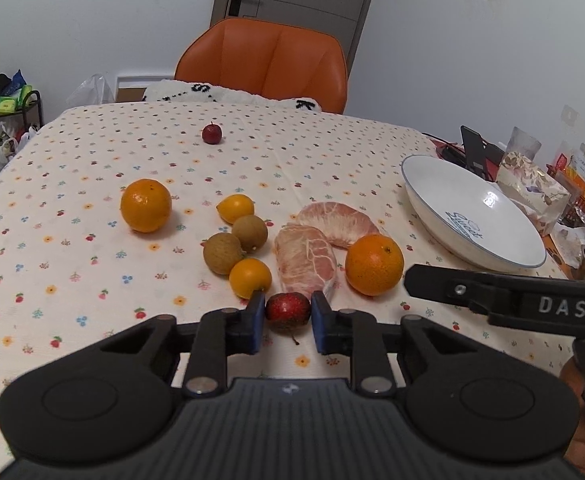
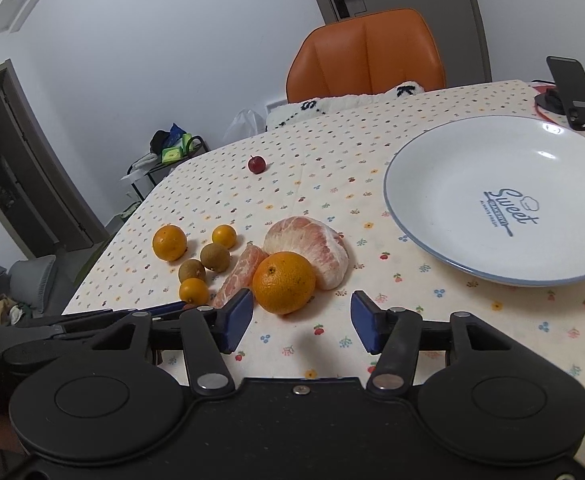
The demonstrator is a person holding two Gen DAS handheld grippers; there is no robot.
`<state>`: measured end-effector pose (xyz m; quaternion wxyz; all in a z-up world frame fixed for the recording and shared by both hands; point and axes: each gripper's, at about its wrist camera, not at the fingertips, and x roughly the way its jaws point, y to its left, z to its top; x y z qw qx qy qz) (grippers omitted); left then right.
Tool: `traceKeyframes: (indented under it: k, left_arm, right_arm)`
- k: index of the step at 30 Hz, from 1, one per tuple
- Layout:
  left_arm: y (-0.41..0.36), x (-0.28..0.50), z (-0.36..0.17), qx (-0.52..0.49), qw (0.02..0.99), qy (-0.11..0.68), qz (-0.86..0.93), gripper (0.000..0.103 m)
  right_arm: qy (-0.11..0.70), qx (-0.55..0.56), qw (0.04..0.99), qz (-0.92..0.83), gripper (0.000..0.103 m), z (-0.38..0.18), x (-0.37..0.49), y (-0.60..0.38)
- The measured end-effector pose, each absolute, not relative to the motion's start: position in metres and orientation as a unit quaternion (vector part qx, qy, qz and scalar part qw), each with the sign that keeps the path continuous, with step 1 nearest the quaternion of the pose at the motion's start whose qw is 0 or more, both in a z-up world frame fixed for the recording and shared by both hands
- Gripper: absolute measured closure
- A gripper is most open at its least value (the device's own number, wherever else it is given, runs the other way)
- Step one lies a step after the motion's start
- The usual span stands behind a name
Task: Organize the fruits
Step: 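Close the right tool on the orange while the left tool lifts the plum, then carry the orange over the white plate and open the right tool while the left tool carries the plum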
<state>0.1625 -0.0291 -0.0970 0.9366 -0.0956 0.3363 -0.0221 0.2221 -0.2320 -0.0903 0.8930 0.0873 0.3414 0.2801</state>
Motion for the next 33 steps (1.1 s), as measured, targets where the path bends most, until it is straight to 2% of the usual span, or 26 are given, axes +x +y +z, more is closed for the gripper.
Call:
traceKeyframes:
  k: [13, 16, 33]
  left_arm:
    - [-0.015, 0.156, -0.085, -0.101, 0.943, 0.318, -0.012, 0.08]
    - [-0.013, 0.156, -0.083, -0.099, 0.944, 0.316, -0.011, 0.08]
    - [-0.033, 0.161, -0.061, -0.084, 0.953, 0.291, -0.035, 0.08]
  right_arm:
    - [0.335, 0.071, 0.895, 0.285, 0.049, -0.091, 0.237, -0.208]
    - [0.337, 0.063, 0.895, 0.284, 0.063, -0.093, 0.239, -0.204]
    - [0.295, 0.072, 0.911, 0.281, 0.066, -0.069, 0.222, -0.233]
